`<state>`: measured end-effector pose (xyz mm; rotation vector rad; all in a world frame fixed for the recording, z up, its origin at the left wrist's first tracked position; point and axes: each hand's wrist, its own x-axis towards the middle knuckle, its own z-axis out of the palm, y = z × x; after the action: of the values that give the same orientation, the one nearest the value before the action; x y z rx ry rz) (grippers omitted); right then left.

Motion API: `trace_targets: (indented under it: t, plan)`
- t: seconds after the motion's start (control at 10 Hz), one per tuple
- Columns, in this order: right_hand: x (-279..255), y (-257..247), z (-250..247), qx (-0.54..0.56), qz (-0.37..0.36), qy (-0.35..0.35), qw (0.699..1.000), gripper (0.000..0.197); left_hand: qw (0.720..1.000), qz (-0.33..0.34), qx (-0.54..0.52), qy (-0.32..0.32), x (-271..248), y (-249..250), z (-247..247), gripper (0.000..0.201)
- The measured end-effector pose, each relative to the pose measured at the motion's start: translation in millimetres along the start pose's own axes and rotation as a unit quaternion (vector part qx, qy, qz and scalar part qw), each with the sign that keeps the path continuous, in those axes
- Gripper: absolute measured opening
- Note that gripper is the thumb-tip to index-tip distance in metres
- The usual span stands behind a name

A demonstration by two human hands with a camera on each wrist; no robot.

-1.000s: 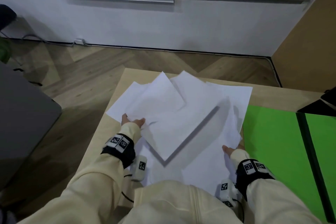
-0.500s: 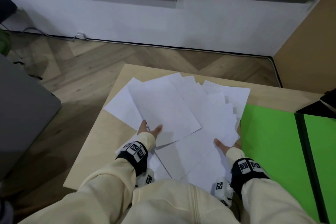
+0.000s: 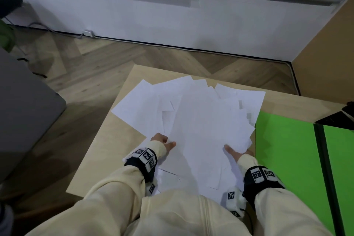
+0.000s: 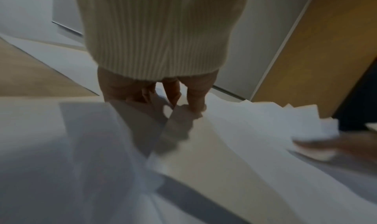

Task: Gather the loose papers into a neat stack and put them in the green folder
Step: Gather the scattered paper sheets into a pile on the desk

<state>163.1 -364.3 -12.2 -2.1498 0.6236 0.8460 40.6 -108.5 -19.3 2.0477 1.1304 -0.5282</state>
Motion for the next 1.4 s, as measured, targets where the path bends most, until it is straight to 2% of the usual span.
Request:
trace_targets:
  t: [0.1,0.2,0.3,0.4,0.5,0.6,0.7,0.8,0.9,1.0,1.1,1.2,1.3,1.4]
  plan:
    - [-2,6,-3,-0.057,-0.014,0.038,0.998,0.092,0.985,-0.071,-0.121,0.106,13,-2,-17,0.039]
    - [5,6,-6,-0.069,-0.013,0.018,0.997,0.090,0.940,-0.221,-0.146,0.216,31,-19,-46,0.071]
    - [9,3,-9,-0.088,-0.013,-0.010,0.996,0.090,0.899,-0.315,-0.144,0.268,45,-33,-61,0.088]
    - [17,2,-9,-0.121,-0.015,-0.009,0.992,0.084,0.920,-0.275,-0.124,0.250,59,-30,-63,0.092]
    - [14,0,-11,-0.177,-0.017,-0.029,0.984,0.072,0.949,-0.237,-0.091,0.189,73,-20,-66,0.098]
    - [24,0,-10,-0.184,-0.021,-0.006,0.983,0.067,0.963,-0.202,-0.081,0.159,82,-18,-71,0.079]
    - [12,-11,-11,-0.193,0.009,0.020,0.981,0.061,0.972,-0.147,-0.066,0.173,89,-17,-73,0.062]
    - [0,-19,-20,-0.194,-0.021,0.044,0.980,0.051,0.972,-0.166,-0.053,0.157,84,-8,-71,0.075]
    - [-2,-20,-28,-0.235,0.014,0.047,0.971,0.048,0.939,-0.259,-0.095,0.204,72,-1,-69,0.085]
    - [-9,-16,-39,-0.356,-0.010,0.045,0.933,0.044,0.903,-0.309,-0.157,0.254,68,7,-66,0.104]
    - [-5,-12,-50,-0.408,-0.037,0.042,0.911,0.043,0.906,-0.307,-0.161,0.243,69,25,-63,0.113]
    - [-1,1,-48,-0.418,0.021,0.004,0.908,0.044,0.914,-0.291,-0.160,0.234,68,41,-54,0.113]
    - [-6,0,-42,-0.457,-0.001,-0.026,0.889,0.051,0.922,-0.281,-0.145,0.223,63,51,-45,0.113]
    - [-23,-8,-44,-0.230,0.061,-0.010,0.971,0.047,0.923,-0.280,-0.148,0.220,62,60,-42,0.114]
